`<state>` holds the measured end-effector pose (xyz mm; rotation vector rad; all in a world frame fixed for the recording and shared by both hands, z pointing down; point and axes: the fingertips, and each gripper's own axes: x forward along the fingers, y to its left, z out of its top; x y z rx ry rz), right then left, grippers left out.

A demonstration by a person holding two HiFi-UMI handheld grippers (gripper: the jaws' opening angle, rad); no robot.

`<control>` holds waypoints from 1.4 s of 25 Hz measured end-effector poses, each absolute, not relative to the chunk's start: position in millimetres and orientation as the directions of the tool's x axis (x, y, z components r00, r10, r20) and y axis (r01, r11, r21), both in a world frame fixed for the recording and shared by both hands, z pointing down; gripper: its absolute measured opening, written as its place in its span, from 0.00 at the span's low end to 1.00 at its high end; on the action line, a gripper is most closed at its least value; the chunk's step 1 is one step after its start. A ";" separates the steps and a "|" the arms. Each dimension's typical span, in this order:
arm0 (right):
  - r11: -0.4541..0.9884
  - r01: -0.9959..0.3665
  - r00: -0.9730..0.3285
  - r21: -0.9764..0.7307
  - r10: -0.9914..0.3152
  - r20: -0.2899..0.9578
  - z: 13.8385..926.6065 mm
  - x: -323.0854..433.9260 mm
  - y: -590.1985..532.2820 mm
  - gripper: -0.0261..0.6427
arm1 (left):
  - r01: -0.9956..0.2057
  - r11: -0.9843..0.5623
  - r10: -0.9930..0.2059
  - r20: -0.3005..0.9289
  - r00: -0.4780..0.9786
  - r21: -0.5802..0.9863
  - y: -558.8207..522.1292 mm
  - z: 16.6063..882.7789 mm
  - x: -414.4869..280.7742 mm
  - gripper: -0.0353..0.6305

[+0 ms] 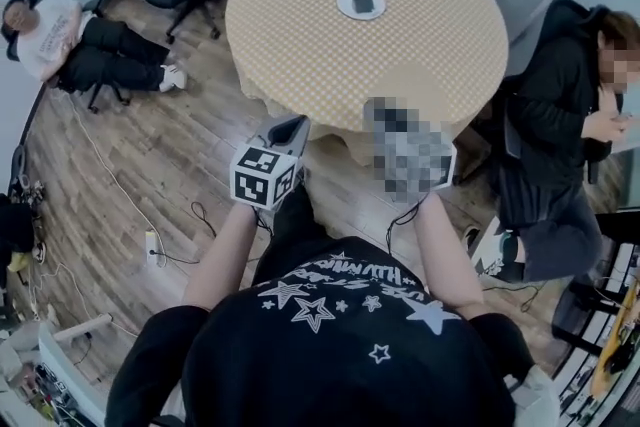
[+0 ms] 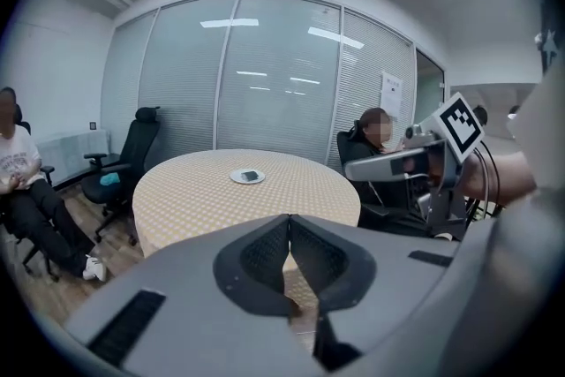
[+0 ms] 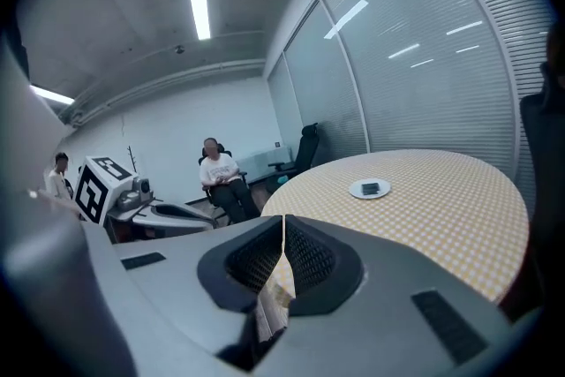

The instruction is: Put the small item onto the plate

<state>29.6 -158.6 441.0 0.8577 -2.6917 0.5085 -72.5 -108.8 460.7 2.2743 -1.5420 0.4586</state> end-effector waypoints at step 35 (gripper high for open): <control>0.764 -0.608 -0.786 -0.216 -0.540 0.302 417.5 87.1 68.7 0.08 | -0.958 -0.274 -0.913 0.288 0.288 0.088 143.5 400.8 -46.6 0.07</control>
